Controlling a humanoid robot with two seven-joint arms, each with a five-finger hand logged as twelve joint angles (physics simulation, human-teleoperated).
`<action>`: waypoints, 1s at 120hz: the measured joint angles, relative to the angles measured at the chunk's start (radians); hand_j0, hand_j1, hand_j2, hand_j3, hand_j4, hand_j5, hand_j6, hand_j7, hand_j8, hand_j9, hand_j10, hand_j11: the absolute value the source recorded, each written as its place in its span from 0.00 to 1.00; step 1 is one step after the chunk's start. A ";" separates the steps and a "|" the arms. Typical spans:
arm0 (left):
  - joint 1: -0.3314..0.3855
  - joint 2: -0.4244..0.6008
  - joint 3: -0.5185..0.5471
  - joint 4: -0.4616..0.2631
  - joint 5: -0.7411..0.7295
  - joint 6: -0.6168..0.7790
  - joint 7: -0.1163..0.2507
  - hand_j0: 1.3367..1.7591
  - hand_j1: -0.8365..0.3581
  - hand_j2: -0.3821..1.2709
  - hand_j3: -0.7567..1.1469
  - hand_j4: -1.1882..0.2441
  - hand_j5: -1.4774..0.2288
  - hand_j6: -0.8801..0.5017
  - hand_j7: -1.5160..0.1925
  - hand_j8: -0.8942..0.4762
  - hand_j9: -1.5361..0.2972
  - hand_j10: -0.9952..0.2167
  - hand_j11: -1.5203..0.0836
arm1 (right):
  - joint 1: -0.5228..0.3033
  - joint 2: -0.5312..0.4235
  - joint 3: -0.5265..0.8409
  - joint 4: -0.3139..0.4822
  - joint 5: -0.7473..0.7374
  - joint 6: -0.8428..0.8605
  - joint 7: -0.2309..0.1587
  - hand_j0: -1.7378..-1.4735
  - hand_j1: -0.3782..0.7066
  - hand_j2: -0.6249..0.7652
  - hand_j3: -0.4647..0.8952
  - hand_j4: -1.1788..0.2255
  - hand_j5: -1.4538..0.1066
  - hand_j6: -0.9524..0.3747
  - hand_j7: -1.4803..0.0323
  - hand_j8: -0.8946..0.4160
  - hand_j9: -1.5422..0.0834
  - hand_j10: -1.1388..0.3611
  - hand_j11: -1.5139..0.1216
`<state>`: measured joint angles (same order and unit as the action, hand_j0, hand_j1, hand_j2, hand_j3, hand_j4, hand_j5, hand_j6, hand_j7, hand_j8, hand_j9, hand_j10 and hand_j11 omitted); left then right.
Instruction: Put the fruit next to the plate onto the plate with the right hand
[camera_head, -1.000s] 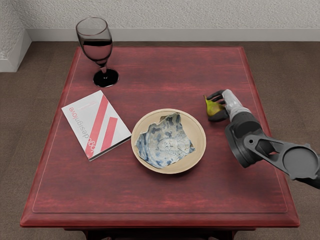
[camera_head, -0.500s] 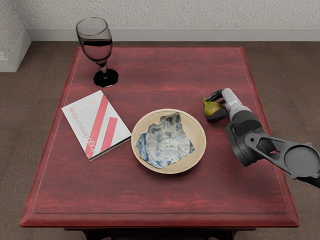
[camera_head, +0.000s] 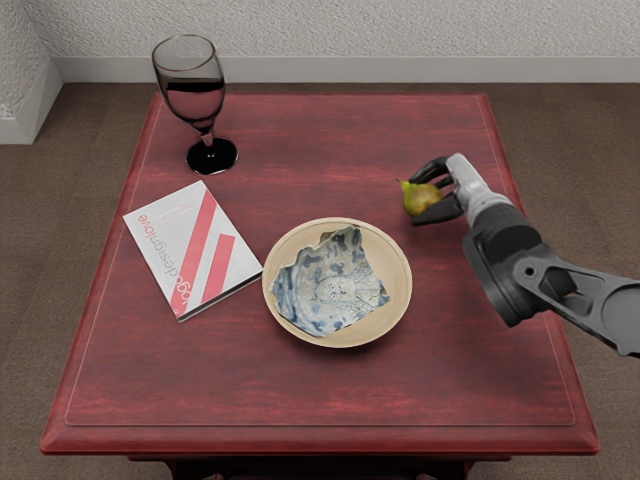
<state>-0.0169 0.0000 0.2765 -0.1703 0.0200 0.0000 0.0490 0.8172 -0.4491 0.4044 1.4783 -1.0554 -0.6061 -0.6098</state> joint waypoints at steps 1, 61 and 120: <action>0.000 0.000 0.000 0.000 0.000 0.000 0.000 0.76 0.99 0.23 0.40 0.83 0.87 0.64 0.89 0.65 0.84 0.82 0.95 | 0.000 -0.001 0.000 0.001 0.000 0.000 0.000 0.30 0.56 0.58 0.34 0.39 0.31 0.44 0.39 0.42 0.36 0.36 0.33; 0.000 0.000 0.000 0.000 0.000 0.000 0.000 0.76 0.99 0.23 0.40 0.83 0.87 0.64 0.89 0.65 0.84 0.82 0.95 | -0.001 -0.037 0.005 0.142 -0.002 -0.001 0.000 0.30 0.57 0.62 0.34 0.39 0.32 0.43 0.40 0.42 0.37 0.35 0.34; 0.000 0.000 0.000 0.000 0.000 0.000 0.000 0.76 0.99 0.23 0.40 0.83 0.87 0.64 0.89 0.65 0.84 0.82 0.95 | -0.002 -0.044 0.003 0.244 -0.015 -0.002 0.000 0.30 0.59 0.66 0.34 0.39 0.33 0.41 0.40 0.41 0.38 0.34 0.36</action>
<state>-0.0169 0.0000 0.2769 -0.1703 0.0200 0.0000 0.0491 0.8148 -0.4934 0.4078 1.7225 -1.0708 -0.6081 -0.6099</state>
